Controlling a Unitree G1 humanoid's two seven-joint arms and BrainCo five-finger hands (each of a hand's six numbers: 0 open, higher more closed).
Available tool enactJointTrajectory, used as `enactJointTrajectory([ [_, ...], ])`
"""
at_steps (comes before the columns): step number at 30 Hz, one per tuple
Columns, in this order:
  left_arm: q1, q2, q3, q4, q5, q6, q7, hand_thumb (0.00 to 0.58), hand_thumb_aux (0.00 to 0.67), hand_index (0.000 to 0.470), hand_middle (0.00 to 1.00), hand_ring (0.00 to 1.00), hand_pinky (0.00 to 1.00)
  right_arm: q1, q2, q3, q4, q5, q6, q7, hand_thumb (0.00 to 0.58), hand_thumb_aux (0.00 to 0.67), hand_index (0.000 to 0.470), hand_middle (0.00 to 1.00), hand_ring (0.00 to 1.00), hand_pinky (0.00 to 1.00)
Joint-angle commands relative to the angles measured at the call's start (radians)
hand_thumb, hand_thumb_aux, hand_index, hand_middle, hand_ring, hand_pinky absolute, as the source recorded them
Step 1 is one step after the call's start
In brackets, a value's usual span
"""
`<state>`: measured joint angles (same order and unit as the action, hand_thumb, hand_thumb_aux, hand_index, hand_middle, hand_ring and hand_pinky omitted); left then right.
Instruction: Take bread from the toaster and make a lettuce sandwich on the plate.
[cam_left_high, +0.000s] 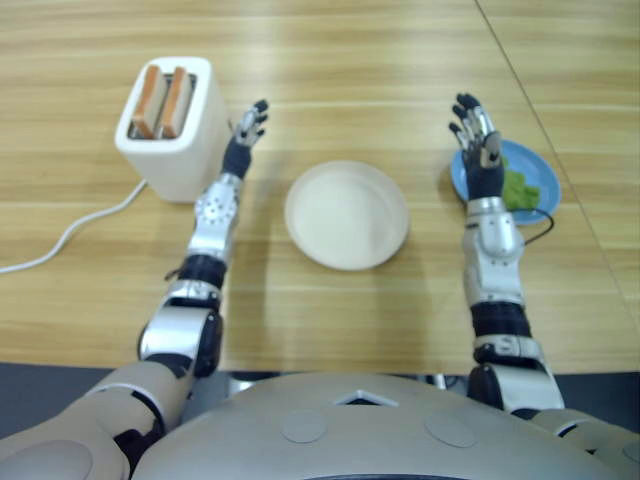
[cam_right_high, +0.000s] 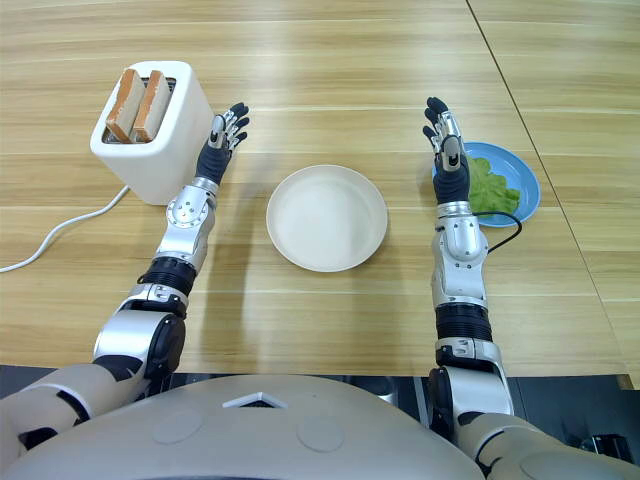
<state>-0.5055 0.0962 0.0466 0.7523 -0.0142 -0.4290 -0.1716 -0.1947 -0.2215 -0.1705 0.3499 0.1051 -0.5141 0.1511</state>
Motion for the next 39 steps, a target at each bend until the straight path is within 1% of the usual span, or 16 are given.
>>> enactJointTrajectory([
  [1,0.008,-0.006,0.015,-0.01,-0.021,0.007,0.003,0.0,0.0,0.0,0.0,0.0,0.0,0.011,-0.004,-0.006,0.006,-0.001,0.006,0.003,0.0,0.0,0.0,0.0,0.0,0.0],
  [5,0.009,-0.012,0.019,-0.029,-0.03,0.047,0.016,0.0,0.0,0.0,0.0,0.0,0.0,0.012,-0.004,-0.007,0.005,-0.002,0.005,0.0,0.0,0.0,0.0,0.0,0.0,0.0],
  [11,0.014,-0.009,0.004,-0.044,-0.002,0.031,0.039,0.0,0.0,0.0,0.0,0.0,0.0,0.012,-0.006,-0.013,0.007,0.001,0.004,-0.003,0.0,0.0,0.0,0.0,0.0,0.0],
  [12,0.029,-0.006,-0.004,-0.098,0.007,0.027,0.041,0.0,0.0,0.0,0.0,0.0,0.0,0.012,-0.005,-0.012,0.008,0.001,0.003,-0.003,0.0,0.0,0.0,0.0,0.0,0.0],
  [13,0.055,-0.003,-0.01,-0.2,0.014,0.022,0.043,0.0,0.0,0.0,0.0,0.0,0.0,0.013,-0.004,-0.012,0.011,0.001,0.001,-0.002,0.0,0.0,0.0,0.0,0.0,0.0],
  [15,0.111,0.015,-0.013,-0.478,0.027,0.04,0.052,0.0,0.0,0.0,0.0,0.0,0.0,0.016,-0.004,-0.012,0.016,0.002,0.0,-0.001,0.0,0.0,0.0,0.0,0.0,0.0],
  [17,0.144,0.05,0.007,-0.747,0.045,0.097,0.055,0.0,0.0,0.0,0.0,0.0,0.0,0.023,-0.005,-0.015,0.015,0.0,-0.001,-0.003,0.0,0.0,0.0,0.0,0.0,0.0],
  [18,0.151,0.077,0.026,-0.849,0.066,0.131,0.058,0.0,0.0,0.0,0.0,0.0,0.0,0.025,-0.005,-0.016,0.013,0.0,-0.001,-0.005,0.0,0.0,0.0,0.0,0.0,0.0],
  [20,0.152,0.145,0.089,-0.975,0.121,0.205,0.078,0.0,0.0,0.0,0.0,0.0,0.0,0.023,-0.004,-0.016,0.016,-0.002,-0.003,-0.008,0.0,0.0,0.0,0.0,0.0,0.0],
  [22,0.152,0.211,0.149,-1.019,0.181,0.263,0.105,0.0,0.0,0.0,0.0,0.0,0.0,0.019,-0.002,-0.015,0.02,-0.003,-0.004,-0.01,0.0,0.0,0.0,0.0,0.0,0.0],
  [24,0.154,0.285,0.201,-1.016,0.287,0.317,0.148,0.0,0.0,0.0,0.0,0.0,0.0,0.015,0.0,-0.014,0.022,-0.004,-0.006,-0.011,0.0,0.0,0.0,0.0,0.0,0.0],
  [26,0.158,0.364,0.227,-0.953,0.412,0.393,0.198,0.0,0.0,0.0,0.0,0.0,0.0,0.014,0.002,-0.013,0.024,-0.005,-0.007,-0.011,0.0,0.0,0.0,0.0,0.0,0.0],
  [29,0.163,0.453,0.184,-0.809,0.57,0.483,0.251,0.0,0.0,0.0,0.0,0.0,0.0,0.017,0.002,-0.014,0.021,-0.006,-0.009,-0.013,0.0,0.0,0.0,0.0,0.0,0.0],
  [32,0.163,0.497,0.109,-0.663,0.674,0.55,0.276,0.0,0.0,0.0,0.0,0.0,0.0,0.019,0.002,-0.015,0.017,-0.007,-0.009,-0.013,0.0,0.0,0.0,0.0,0.0,0.0],
  [35,0.157,0.516,0.043,-0.538,0.736,0.605,0.285,0.0,0.0,0.0,0.0,0.0,0.0,0.019,0.001,-0.016,0.015,-0.006,-0.008,-0.011,0.0,0.0,0.0,0.0,0.0,0.0],
  [39,0.146,0.526,-0.021,-0.44,0.766,0.638,0.292,0.0,0.0,0.0,0.0,0.0,0.0,0.018,-0.001,-0.016,0.016,-0.007,-0.008,-0.008,0.0,0.0,0.0,0.0,0.0,0.0],
])
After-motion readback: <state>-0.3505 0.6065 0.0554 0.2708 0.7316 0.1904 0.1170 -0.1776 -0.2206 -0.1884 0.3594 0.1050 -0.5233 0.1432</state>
